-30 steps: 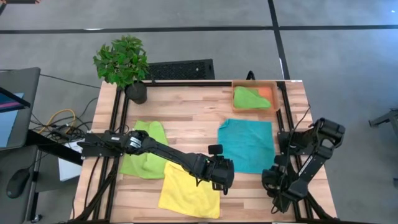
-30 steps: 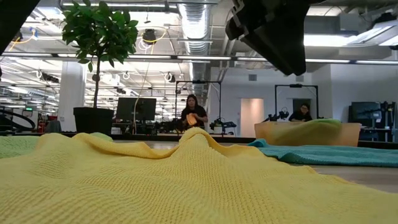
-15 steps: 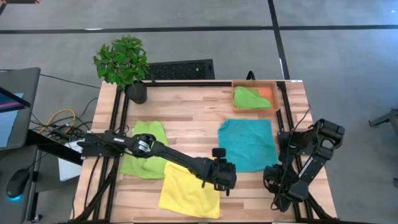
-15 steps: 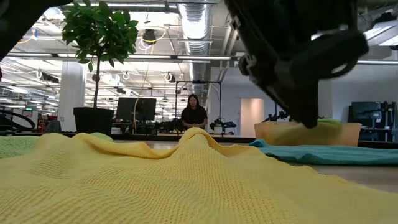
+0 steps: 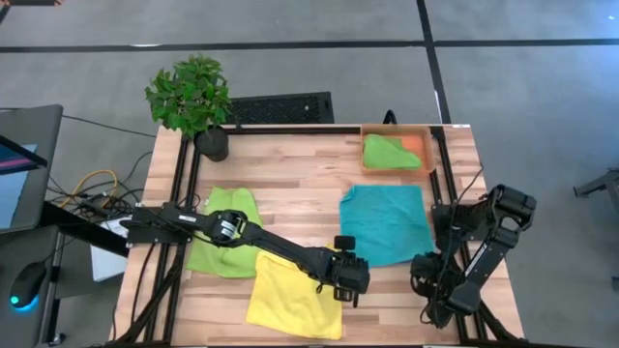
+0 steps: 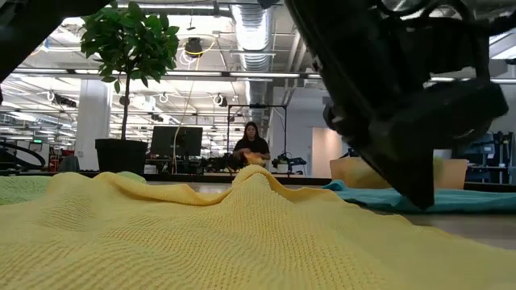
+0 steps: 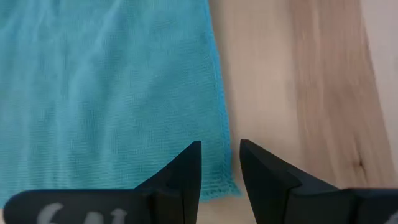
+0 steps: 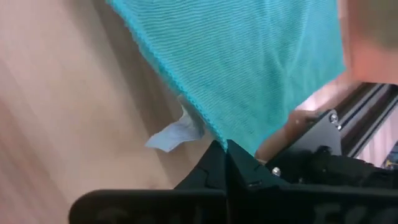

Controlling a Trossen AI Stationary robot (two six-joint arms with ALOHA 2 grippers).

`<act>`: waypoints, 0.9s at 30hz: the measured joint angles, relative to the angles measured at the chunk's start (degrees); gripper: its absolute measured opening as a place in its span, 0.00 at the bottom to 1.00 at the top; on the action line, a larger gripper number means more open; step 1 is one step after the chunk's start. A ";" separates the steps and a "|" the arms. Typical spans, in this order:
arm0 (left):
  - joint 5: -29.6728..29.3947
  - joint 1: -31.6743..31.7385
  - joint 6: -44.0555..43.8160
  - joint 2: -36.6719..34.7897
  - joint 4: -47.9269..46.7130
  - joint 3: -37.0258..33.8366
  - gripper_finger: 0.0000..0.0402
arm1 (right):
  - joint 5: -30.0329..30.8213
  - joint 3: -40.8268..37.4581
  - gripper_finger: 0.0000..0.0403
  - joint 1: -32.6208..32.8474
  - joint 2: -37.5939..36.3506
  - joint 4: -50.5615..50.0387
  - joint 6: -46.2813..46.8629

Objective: Fold microfiber towels
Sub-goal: Fold the blue microfiber towel

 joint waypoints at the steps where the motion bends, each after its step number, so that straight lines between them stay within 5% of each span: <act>1: 0.09 0.02 0.00 -0.07 0.19 0.01 0.26 | 0.05 0.02 0.02 0.00 -0.01 -0.62 0.20; 27: -2.57 -0.15 -1.95 1.40 -0.11 0.15 0.25 | 0.14 0.09 0.02 -1.55 -0.11 -4.09 2.39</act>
